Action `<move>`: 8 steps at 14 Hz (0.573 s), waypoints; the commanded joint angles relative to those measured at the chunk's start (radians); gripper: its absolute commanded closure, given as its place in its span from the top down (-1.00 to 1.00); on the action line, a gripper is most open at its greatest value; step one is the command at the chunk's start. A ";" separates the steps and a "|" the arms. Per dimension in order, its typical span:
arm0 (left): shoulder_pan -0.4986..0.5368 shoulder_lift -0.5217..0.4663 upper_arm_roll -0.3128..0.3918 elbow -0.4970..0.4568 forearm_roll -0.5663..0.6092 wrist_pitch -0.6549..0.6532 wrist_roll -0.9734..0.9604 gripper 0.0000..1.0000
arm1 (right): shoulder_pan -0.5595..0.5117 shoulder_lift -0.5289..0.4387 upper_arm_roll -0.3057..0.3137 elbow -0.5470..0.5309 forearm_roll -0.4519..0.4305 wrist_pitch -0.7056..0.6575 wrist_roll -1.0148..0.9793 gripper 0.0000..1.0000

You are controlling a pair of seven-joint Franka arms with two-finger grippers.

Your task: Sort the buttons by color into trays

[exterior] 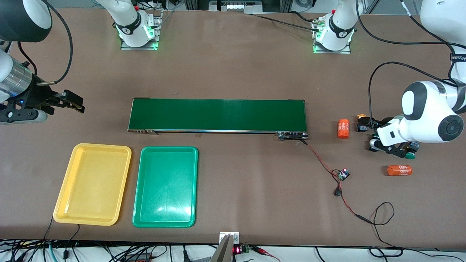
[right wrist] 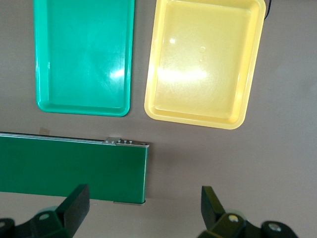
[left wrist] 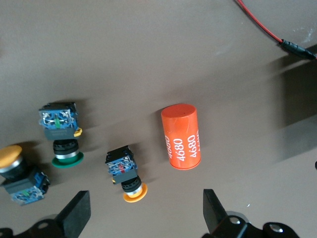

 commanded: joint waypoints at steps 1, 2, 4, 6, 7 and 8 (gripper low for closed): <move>-0.002 -0.038 -0.011 -0.046 0.011 0.017 0.031 1.00 | 0.005 -0.005 -0.003 -0.009 0.016 0.011 0.009 1.00; -0.002 -0.042 -0.014 -0.052 0.011 0.020 0.131 1.00 | 0.005 -0.006 -0.003 -0.009 0.016 0.011 0.009 1.00; -0.002 -0.063 -0.020 -0.073 0.011 0.032 0.347 1.00 | 0.003 -0.005 -0.003 -0.009 0.016 0.011 0.009 1.00; 0.000 -0.071 -0.055 -0.083 0.011 0.031 0.530 1.00 | 0.002 -0.006 -0.003 -0.009 0.016 0.011 0.009 1.00; 0.000 -0.071 -0.055 -0.084 0.009 0.031 0.609 1.00 | 0.000 -0.006 -0.003 -0.009 0.016 0.011 0.009 1.00; -0.002 -0.071 -0.060 -0.089 0.009 0.032 0.656 1.00 | 0.000 -0.006 -0.003 -0.007 0.016 0.011 0.009 1.00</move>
